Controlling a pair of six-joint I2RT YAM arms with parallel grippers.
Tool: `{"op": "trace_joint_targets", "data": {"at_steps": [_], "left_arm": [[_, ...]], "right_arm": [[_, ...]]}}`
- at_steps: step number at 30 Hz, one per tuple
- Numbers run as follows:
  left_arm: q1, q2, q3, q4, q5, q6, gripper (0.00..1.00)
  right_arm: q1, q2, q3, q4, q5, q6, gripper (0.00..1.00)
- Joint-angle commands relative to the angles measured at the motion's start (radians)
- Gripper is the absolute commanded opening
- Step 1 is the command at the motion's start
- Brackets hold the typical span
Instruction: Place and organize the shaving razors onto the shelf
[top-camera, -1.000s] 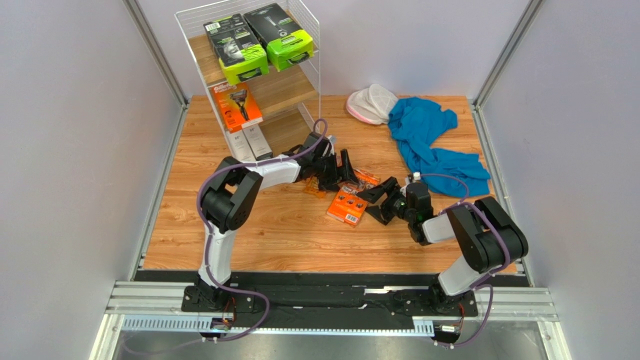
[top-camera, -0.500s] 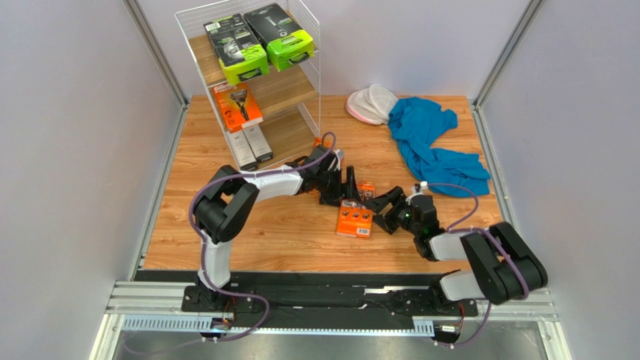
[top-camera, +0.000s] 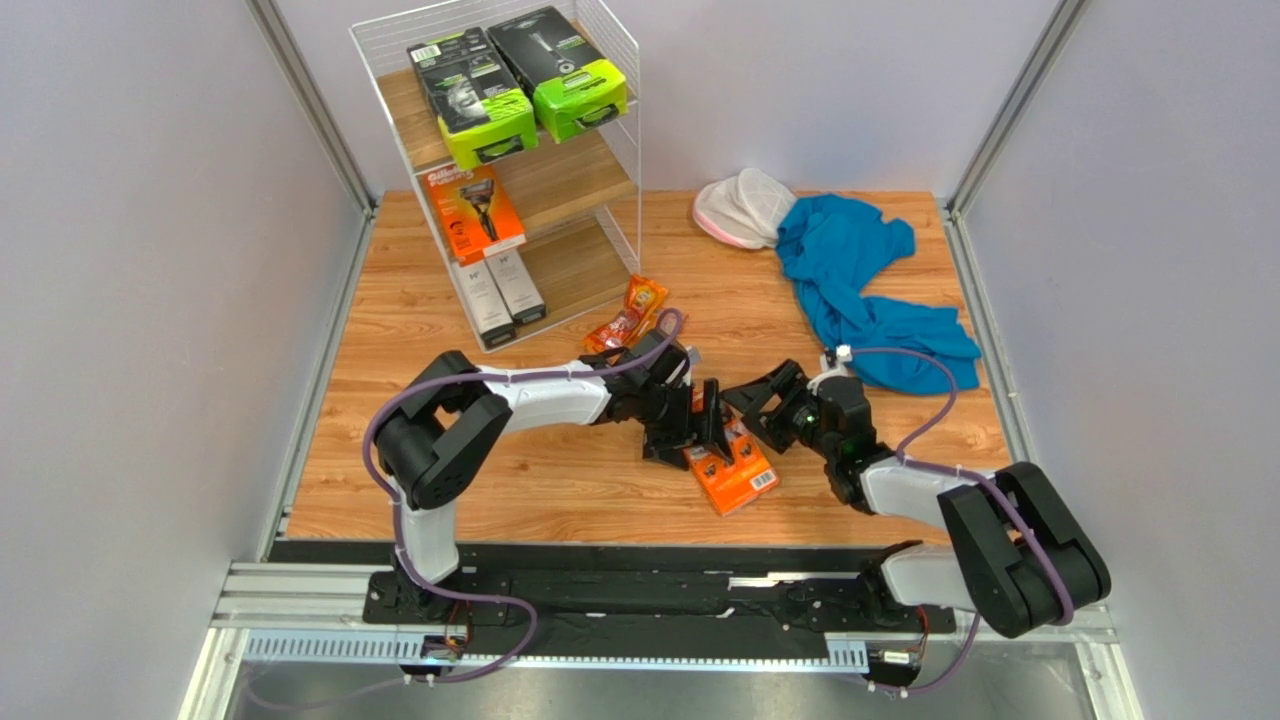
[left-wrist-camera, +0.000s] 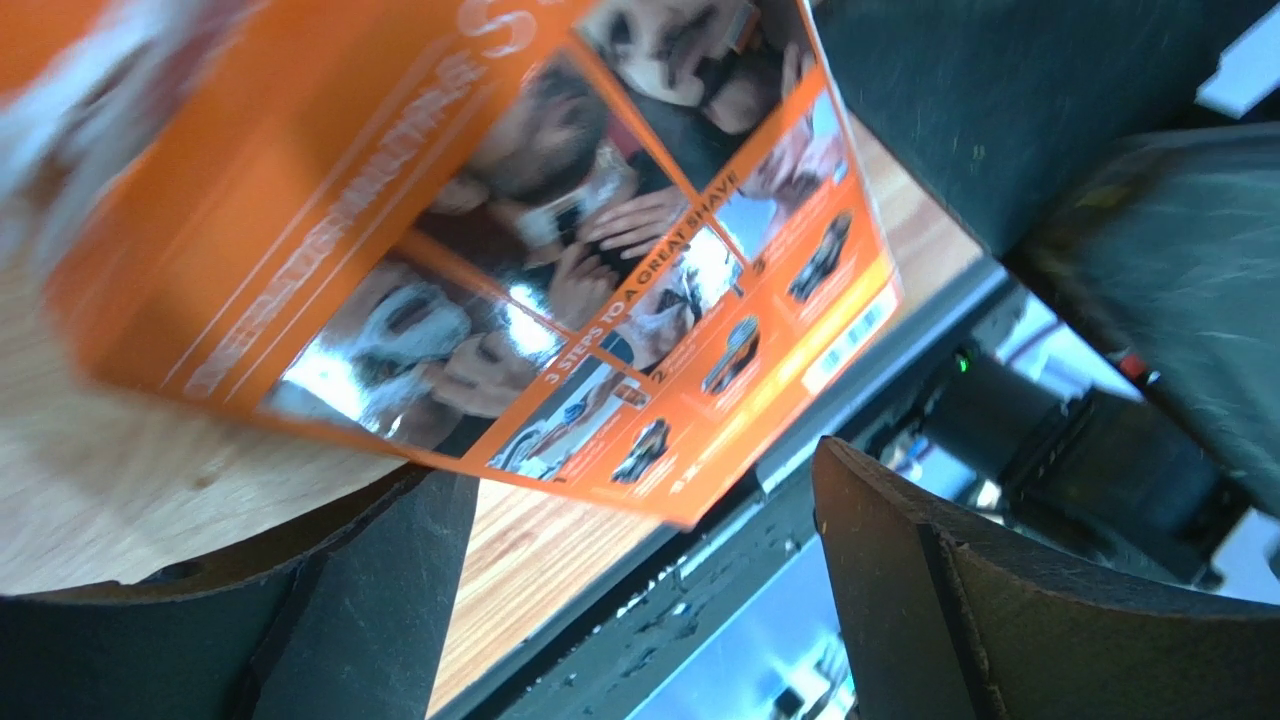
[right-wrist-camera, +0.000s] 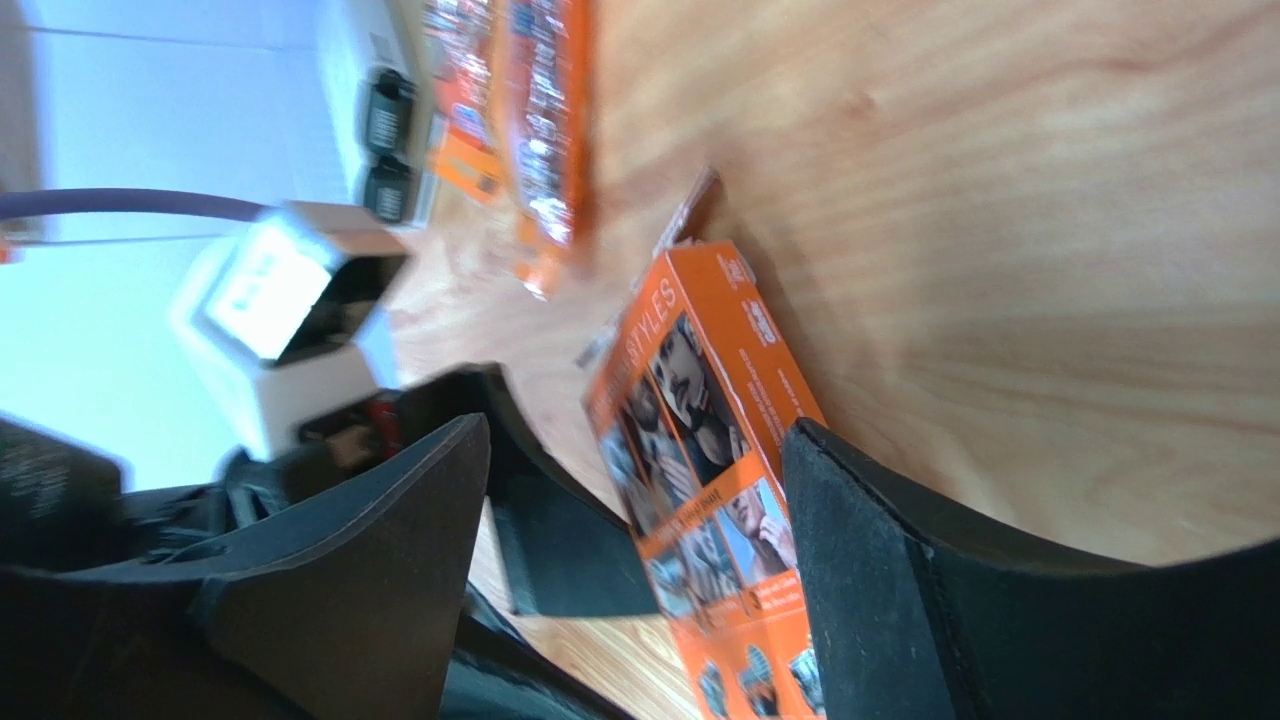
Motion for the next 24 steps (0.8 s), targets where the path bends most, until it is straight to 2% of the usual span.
{"op": "trace_joint_targets", "data": {"at_steps": [1, 2, 3, 6, 14, 20, 24], "left_arm": [[0.009, -0.062, 0.008, 0.024, -0.109, -0.061, 0.90], [0.012, -0.064, 0.009, 0.010, -0.135, -0.064, 0.91], [0.012, -0.065, 0.010, -0.006, -0.152, -0.067, 0.91], [0.029, -0.079, 0.003, -0.050, -0.189, -0.055, 0.92], [0.104, -0.130, -0.052, -0.069, -0.195, -0.032, 0.92], [0.138, -0.130, -0.023, -0.081, -0.166, -0.018, 0.92], [0.142, -0.122, -0.009, -0.092, -0.154, -0.010, 0.93]], "right_arm": [[0.026, -0.059, 0.094, -0.325, -0.069, -0.064, 0.73], [0.026, -0.073, 0.162, -0.411, -0.060, -0.123, 0.73], [0.026, -0.083, 0.205, -0.600, -0.043, -0.154, 0.73], [0.024, -0.122, 0.288, -0.825, -0.007, -0.229, 0.75], [0.027, -0.158, 0.250, -0.927, 0.016, -0.216, 0.76], [0.027, -0.052, 0.272, -0.915, 0.020, -0.202, 0.79], [0.029, 0.026, 0.290, -0.826, -0.015, -0.205, 0.80]]}}
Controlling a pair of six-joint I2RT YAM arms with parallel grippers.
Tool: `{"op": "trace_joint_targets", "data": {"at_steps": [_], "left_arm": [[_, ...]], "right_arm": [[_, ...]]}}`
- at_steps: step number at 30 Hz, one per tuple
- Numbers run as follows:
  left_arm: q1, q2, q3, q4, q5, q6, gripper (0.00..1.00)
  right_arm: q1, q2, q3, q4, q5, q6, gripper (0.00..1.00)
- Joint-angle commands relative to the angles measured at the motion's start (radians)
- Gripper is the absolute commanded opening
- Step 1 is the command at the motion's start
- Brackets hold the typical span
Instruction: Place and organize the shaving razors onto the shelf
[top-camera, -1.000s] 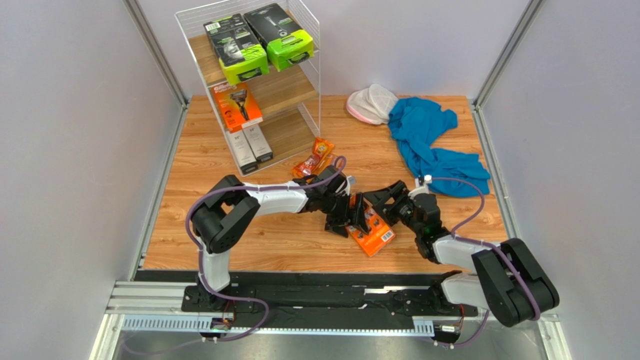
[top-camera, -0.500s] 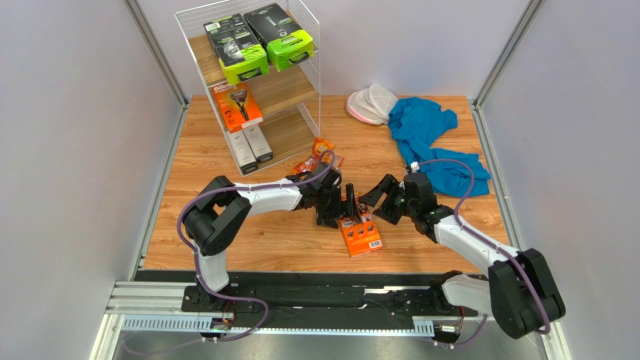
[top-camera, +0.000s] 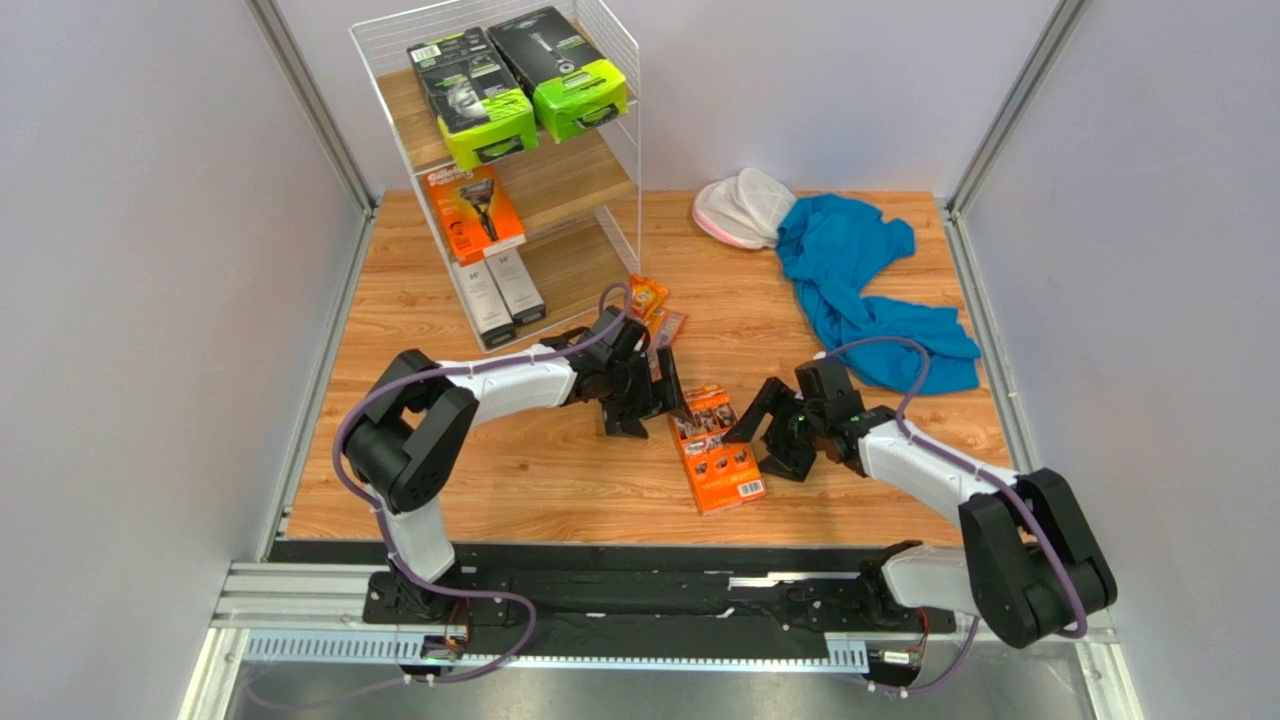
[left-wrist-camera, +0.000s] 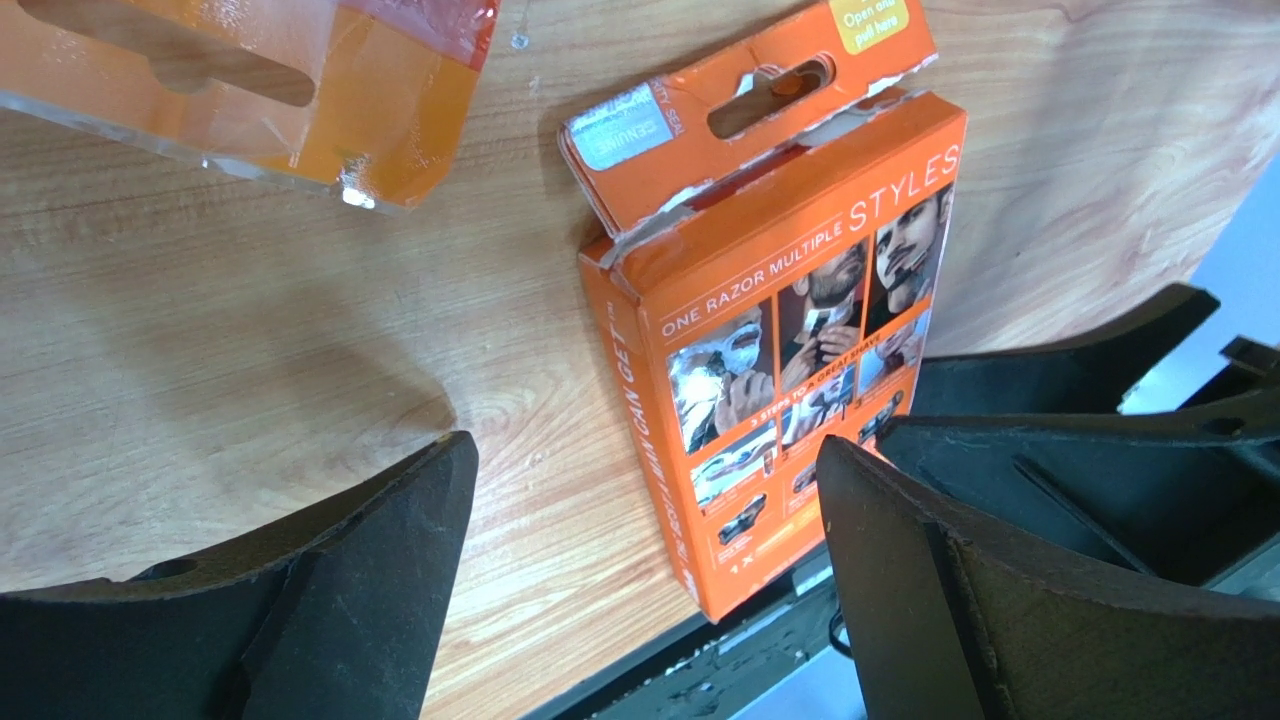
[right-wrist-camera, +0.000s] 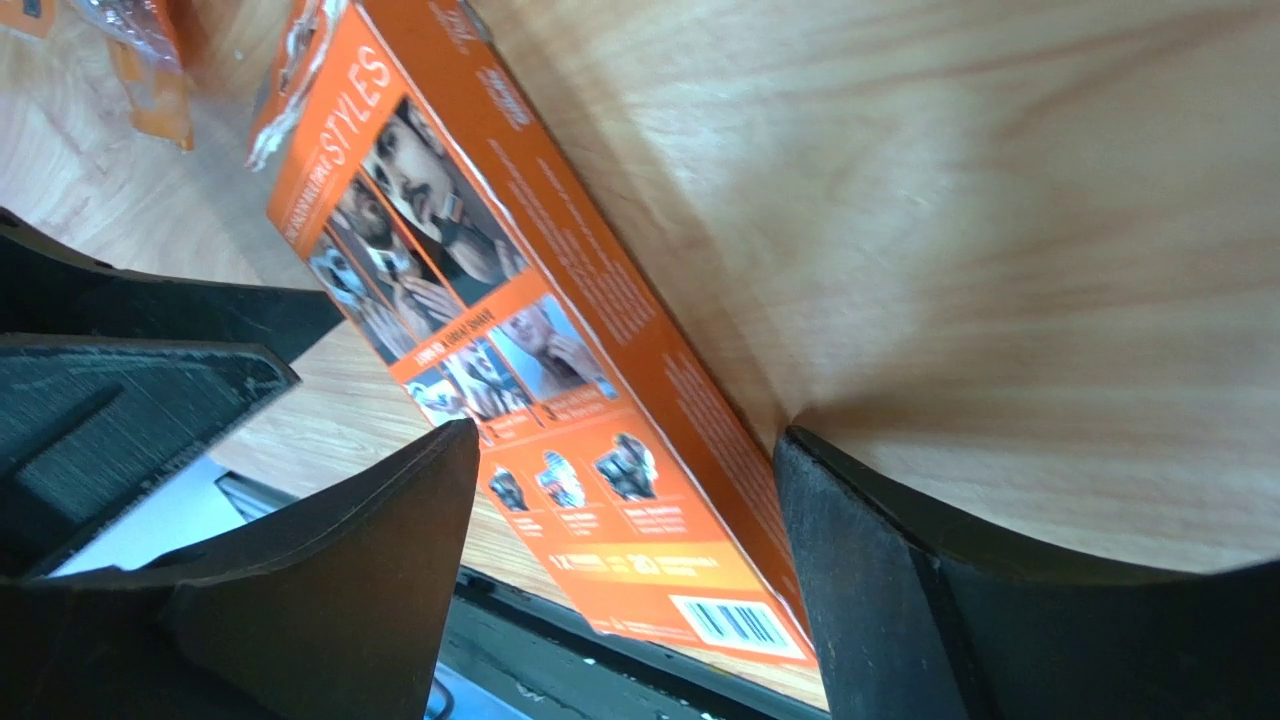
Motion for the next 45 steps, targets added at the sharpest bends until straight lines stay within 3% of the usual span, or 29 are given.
{"op": "trace_joint_targets", "data": {"at_steps": [1, 11, 15, 21, 27, 30, 33, 40, 45], "left_arm": [[0.003, -0.021, 0.041, -0.017, 0.026, 0.023, 0.93], [-0.014, 0.076, 0.038, 0.097, 0.146, -0.022, 0.92], [-0.030, 0.086, 0.041, 0.098, 0.152, -0.022, 0.92], [-0.035, 0.070, 0.033, 0.101, 0.192, -0.020, 0.91], [-0.043, 0.022, -0.025, 0.121, 0.195, -0.026, 0.90], [-0.043, 0.020, -0.037, 0.129, 0.201, -0.028, 0.90], [-0.043, 0.019, -0.034, 0.129, 0.198, -0.026, 0.90], [-0.043, 0.013, -0.042, 0.152, 0.193, -0.042, 0.90], [-0.043, 0.011, -0.046, 0.184, 0.207, -0.049, 0.90]], "right_arm": [[0.010, 0.081, 0.022, 0.081, -0.041, -0.015, 0.79], [0.156, 0.164, -0.084, 0.533, -0.154, 0.143, 0.77], [0.187, 0.193, -0.118, 0.613, -0.116, 0.196, 0.74], [0.248, 0.068, -0.228, 0.730, 0.183, 0.292, 0.68], [0.279, -0.169, -0.264, 0.606, 0.465, 0.302, 0.67], [0.279, -0.208, -0.264, 0.584, 0.503, 0.295, 0.62], [0.279, -0.128, -0.229, 0.589, 0.436, 0.273, 0.52], [0.282, 0.191, -0.118, 0.665, 0.155, 0.250, 0.45], [0.285, 0.190, -0.146, 0.738, 0.131, 0.255, 0.28]]}}
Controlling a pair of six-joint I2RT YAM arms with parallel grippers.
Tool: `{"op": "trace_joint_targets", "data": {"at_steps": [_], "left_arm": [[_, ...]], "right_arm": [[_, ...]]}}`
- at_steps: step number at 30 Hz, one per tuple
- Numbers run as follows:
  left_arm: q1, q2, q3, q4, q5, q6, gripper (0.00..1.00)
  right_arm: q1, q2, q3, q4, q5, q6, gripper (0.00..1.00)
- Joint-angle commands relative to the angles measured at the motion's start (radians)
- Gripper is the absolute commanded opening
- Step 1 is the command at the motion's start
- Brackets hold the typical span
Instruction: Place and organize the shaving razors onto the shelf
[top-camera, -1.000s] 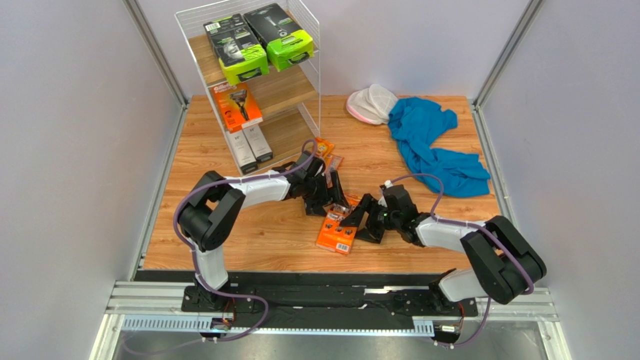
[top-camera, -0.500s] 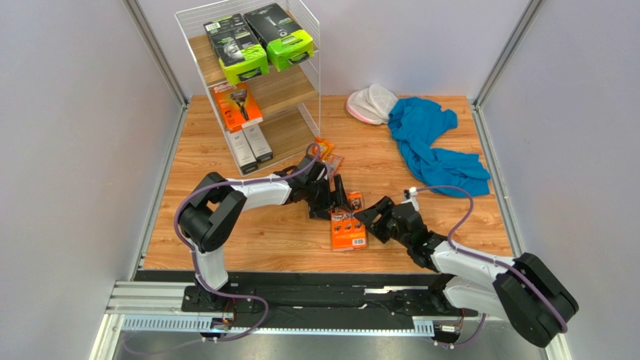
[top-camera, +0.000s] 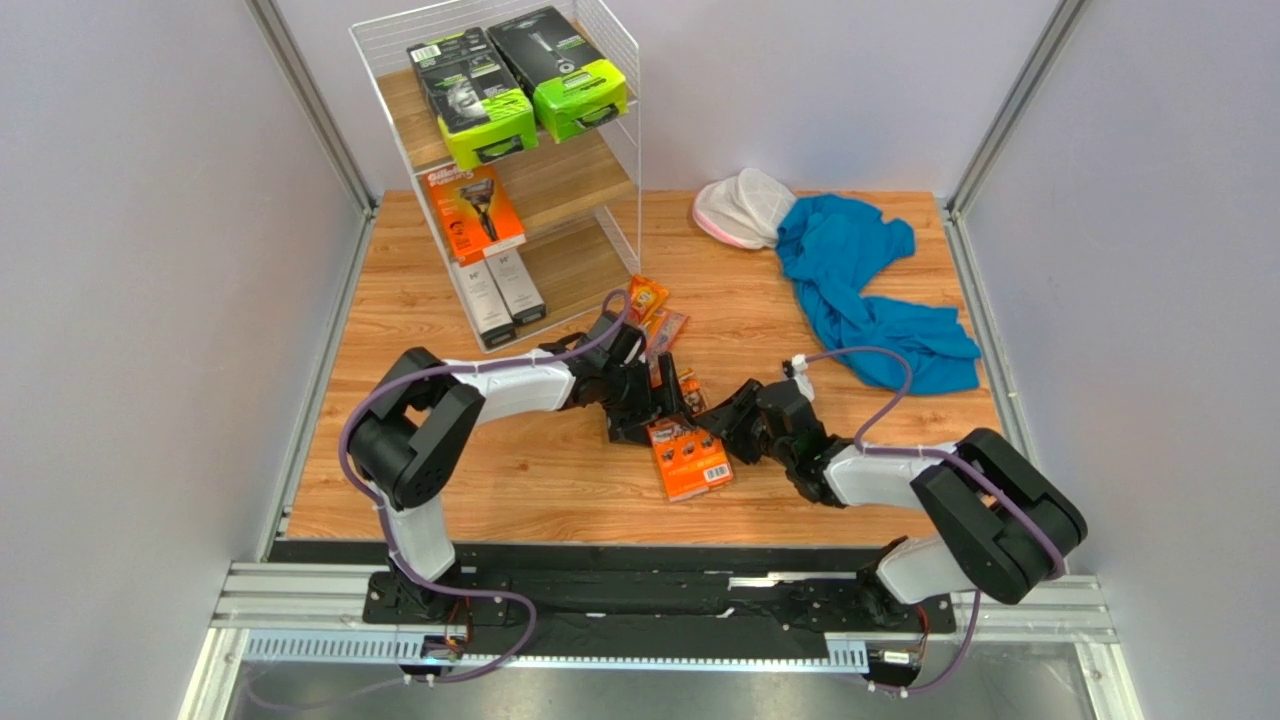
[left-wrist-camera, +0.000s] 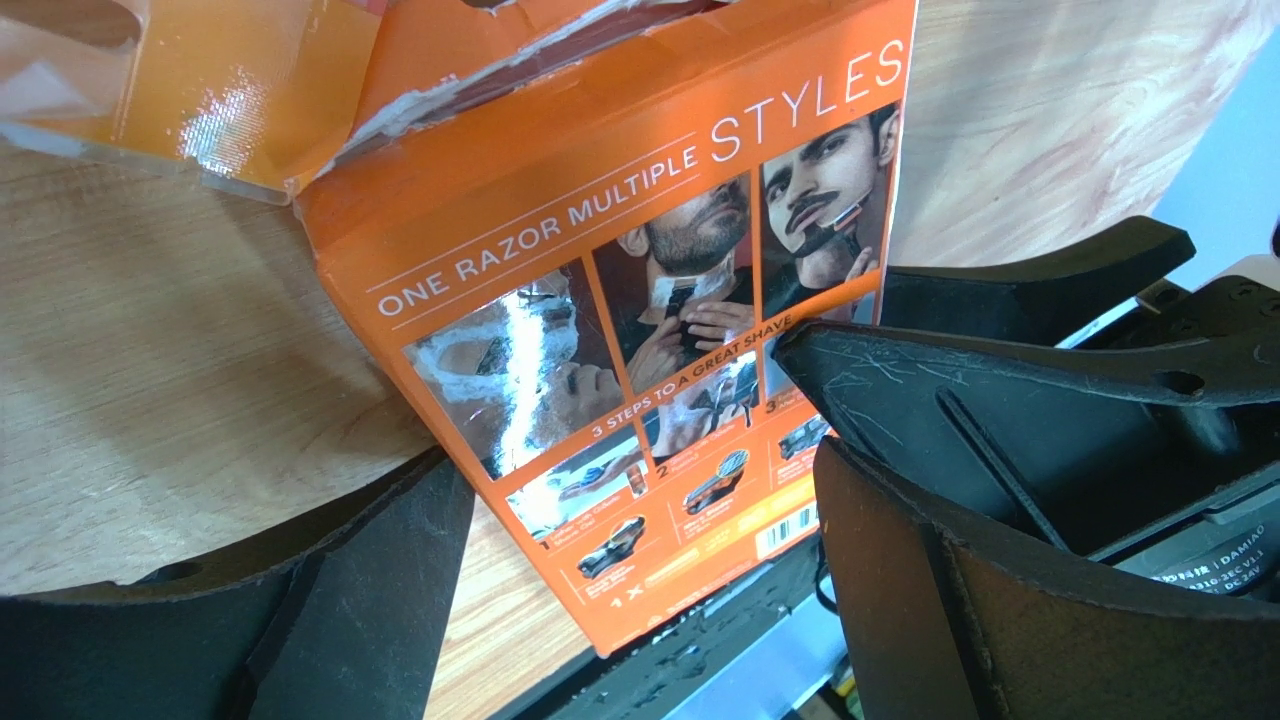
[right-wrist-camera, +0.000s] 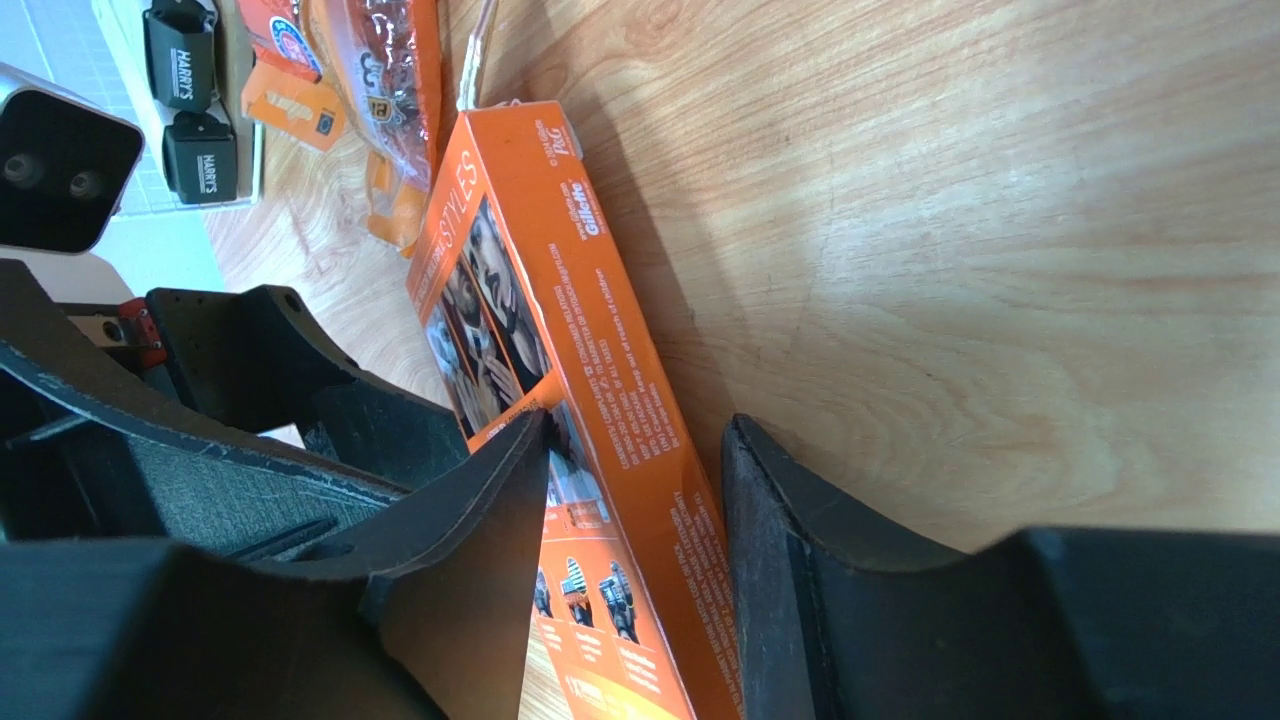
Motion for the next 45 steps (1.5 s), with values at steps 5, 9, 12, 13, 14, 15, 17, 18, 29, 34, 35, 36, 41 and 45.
{"op": "trace_joint_targets", "data": {"at_steps": [5, 9, 12, 13, 14, 15, 17, 18, 29, 34, 35, 36, 41, 45], "left_arm": [[-0.048, -0.009, -0.004, 0.102, 0.087, -0.027, 0.90], [-0.042, -0.033, -0.027, 0.104, 0.052, -0.033, 0.90], [-0.029, -0.071, -0.065, 0.126, 0.035, -0.039, 0.90], [-0.026, -0.082, -0.076, 0.131, 0.029, -0.040, 0.90], [-0.022, -0.093, -0.085, 0.143, 0.024, -0.039, 0.90], [-0.014, -0.114, -0.105, 0.146, 0.015, -0.037, 0.91], [-0.009, -0.139, -0.125, 0.165, 0.006, -0.039, 0.91], [-0.003, -0.162, -0.143, 0.171, -0.002, -0.039, 0.91], [0.037, -0.318, -0.277, 0.306, -0.002, -0.030, 0.93], [0.060, -0.371, -0.335, 0.429, 0.027, -0.019, 0.93], [0.069, -0.398, -0.351, 0.468, 0.042, -0.022, 0.93], [0.073, -0.413, -0.373, 0.499, 0.068, -0.025, 0.93], [0.074, -0.452, -0.354, 0.577, 0.182, 0.013, 0.94], [0.075, -0.441, -0.351, 0.718, 0.279, -0.003, 0.94]], "right_arm": [[0.034, -0.039, -0.005, 0.081, -0.175, -0.003, 0.14], [0.034, -0.093, -0.010, 0.067, -0.200, -0.003, 0.03], [0.034, -0.157, -0.014, 0.038, -0.206, -0.009, 0.00], [0.034, -0.194, -0.014, 0.003, -0.203, -0.014, 0.00], [0.033, -0.210, -0.014, -0.011, -0.200, -0.018, 0.00], [0.031, -0.226, -0.020, -0.022, -0.194, -0.018, 0.00], [0.030, -0.280, -0.031, -0.036, -0.185, -0.012, 0.00], [0.027, -0.297, -0.046, -0.036, -0.179, 0.000, 0.00], [0.001, -0.487, -0.031, -0.188, -0.122, -0.014, 0.00], [-0.012, -0.561, -0.005, -0.254, -0.142, -0.038, 0.00], [-0.022, -0.573, 0.007, -0.264, -0.148, -0.060, 0.00], [-0.029, -0.585, 0.012, -0.271, -0.166, -0.067, 0.00], [-0.073, -0.639, 0.004, -0.203, -0.267, -0.057, 0.00], [-0.084, -0.597, 0.042, -0.127, -0.361, -0.052, 0.00]]}}
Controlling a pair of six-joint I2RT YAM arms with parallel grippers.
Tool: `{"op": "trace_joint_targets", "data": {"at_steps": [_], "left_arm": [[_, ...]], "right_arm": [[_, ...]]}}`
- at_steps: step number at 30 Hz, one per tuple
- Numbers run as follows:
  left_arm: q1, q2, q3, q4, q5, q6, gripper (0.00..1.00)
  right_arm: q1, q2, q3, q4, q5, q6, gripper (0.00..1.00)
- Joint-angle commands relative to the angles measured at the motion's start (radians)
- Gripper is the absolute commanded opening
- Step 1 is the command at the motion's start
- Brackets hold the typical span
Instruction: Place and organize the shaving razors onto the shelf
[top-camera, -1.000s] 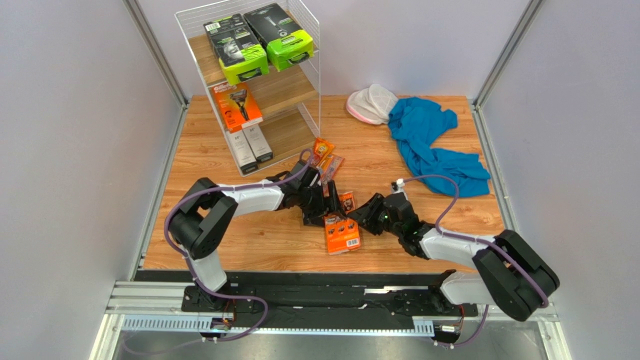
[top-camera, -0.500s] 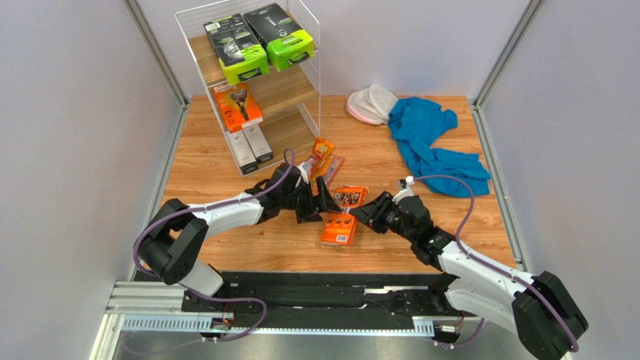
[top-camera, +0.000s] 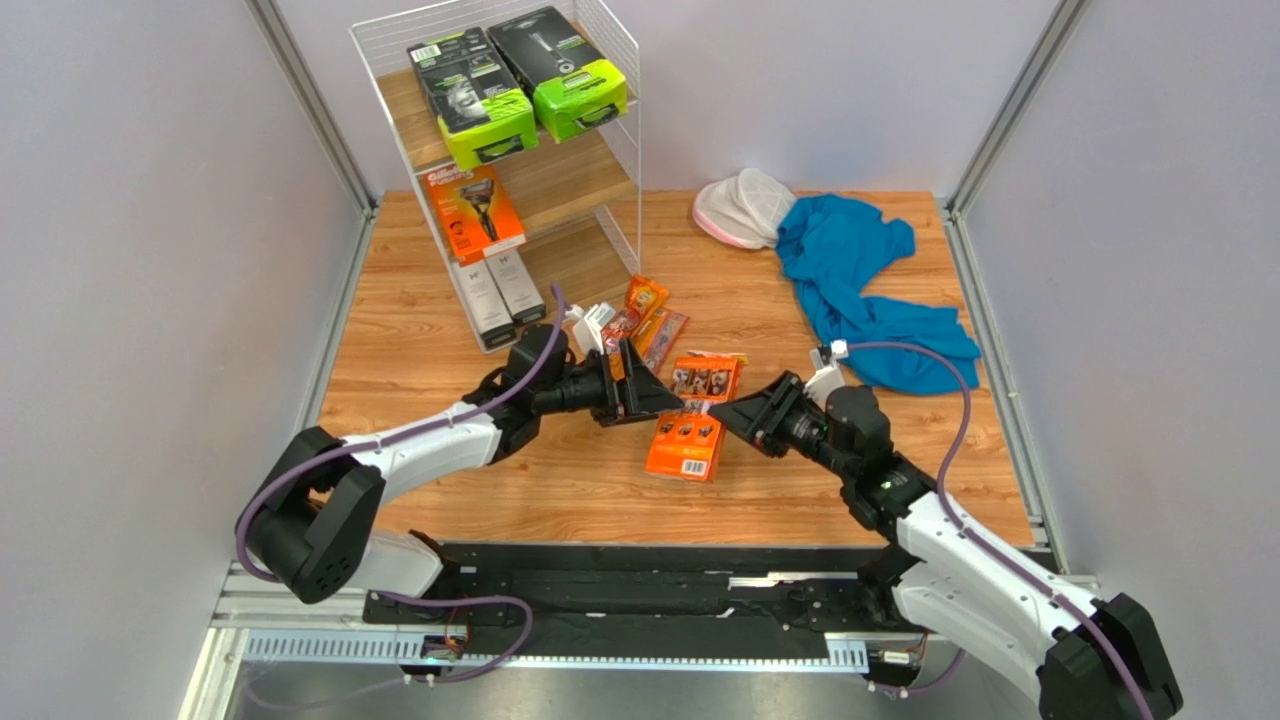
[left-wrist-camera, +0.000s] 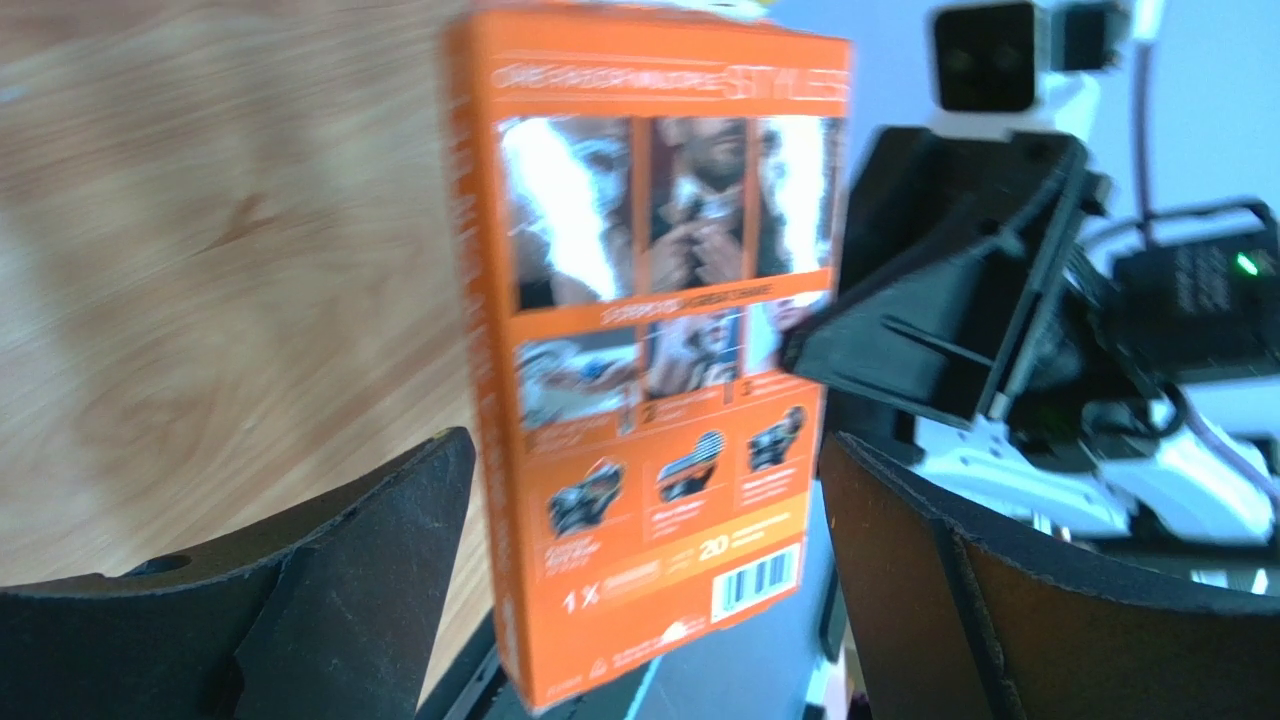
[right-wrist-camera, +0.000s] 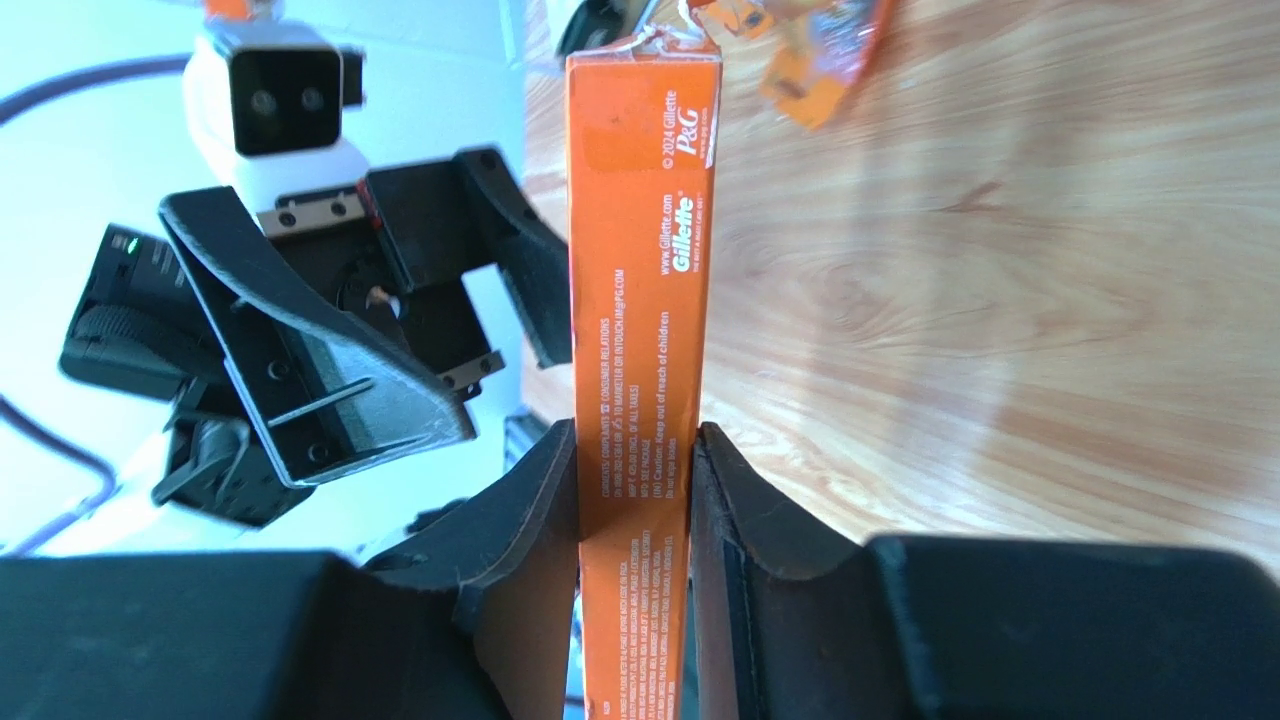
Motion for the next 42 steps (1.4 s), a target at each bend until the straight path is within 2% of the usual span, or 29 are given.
{"op": "trace_joint_targets", "data": {"at_steps": [1, 5, 9, 12, 15, 18, 21, 22, 23, 24, 26, 28, 32, 34, 35, 36, 38, 39, 42], "left_arm": [[0.001, 0.002, 0.040, 0.212, 0.170, 0.005, 0.94], [0.001, 0.005, 0.049, 0.209, 0.213, 0.019, 0.93], [0.001, -0.035, 0.052, 0.108, 0.207, 0.083, 0.93], [0.003, -0.045, 0.042, 0.104, 0.207, 0.097, 0.93], [0.001, -0.042, 0.032, 0.148, 0.217, 0.088, 0.92], [0.001, -0.052, 0.006, 0.251, 0.233, 0.048, 0.87], [0.001, -0.058, -0.014, 0.324, 0.254, 0.013, 0.75], [0.001, -0.059, -0.012, 0.329, 0.265, 0.004, 0.58], [0.003, -0.059, -0.011, 0.337, 0.270, 0.001, 0.46], [0.003, -0.058, -0.006, 0.338, 0.277, -0.005, 0.23], [0.001, -0.059, 0.000, 0.344, 0.276, -0.019, 0.03], [0.001, -0.064, 0.011, 0.338, 0.260, -0.027, 0.00], [0.001, -0.070, 0.049, 0.349, 0.207, -0.074, 0.00], [0.001, -0.078, 0.072, 0.354, 0.129, -0.128, 0.00], [0.001, -0.081, 0.081, 0.357, 0.101, -0.145, 0.00], [0.003, -0.082, 0.098, 0.372, 0.060, -0.183, 0.00], [0.001, -0.082, 0.118, 0.381, 0.014, -0.219, 0.00], [0.000, -0.081, 0.135, 0.392, -0.023, -0.255, 0.00], [0.001, -0.076, 0.149, 0.452, -0.087, -0.336, 0.00]], "right_arm": [[-0.011, 0.033, 0.084, 0.146, -0.147, -0.009, 0.00], [-0.009, 0.060, 0.125, 0.192, -0.239, -0.036, 0.00], [-0.017, 0.054, 0.185, 0.117, -0.276, -0.103, 0.00], [-0.021, 0.071, 0.205, 0.140, -0.334, -0.105, 0.00], [-0.023, 0.108, 0.222, 0.172, -0.408, -0.098, 0.00], [-0.023, 0.134, 0.238, 0.146, -0.465, -0.121, 0.00], [-0.023, 0.142, 0.255, 0.091, -0.474, -0.149, 0.00], [-0.023, 0.142, 0.258, 0.077, -0.462, -0.164, 0.01], [-0.023, 0.137, 0.263, 0.053, -0.451, -0.169, 0.04], [-0.024, 0.122, 0.265, 0.036, -0.430, -0.169, 0.06], [-0.026, 0.108, 0.265, 0.008, -0.379, -0.175, 0.10], [-0.024, 0.079, 0.268, -0.044, -0.318, -0.177, 0.18], [-0.024, -0.001, 0.259, -0.125, -0.190, -0.171, 0.27], [-0.026, -0.076, 0.216, -0.110, -0.131, -0.143, 0.44], [-0.024, -0.103, 0.194, -0.080, -0.117, -0.131, 0.55], [-0.024, -0.139, 0.162, -0.055, -0.091, -0.122, 0.71], [-0.024, -0.229, 0.128, -0.020, -0.060, -0.112, 0.90], [-0.024, -0.255, 0.110, 0.006, -0.051, -0.114, 0.96], [-0.024, -0.343, 0.052, 0.028, -0.015, -0.106, 1.00]]}}
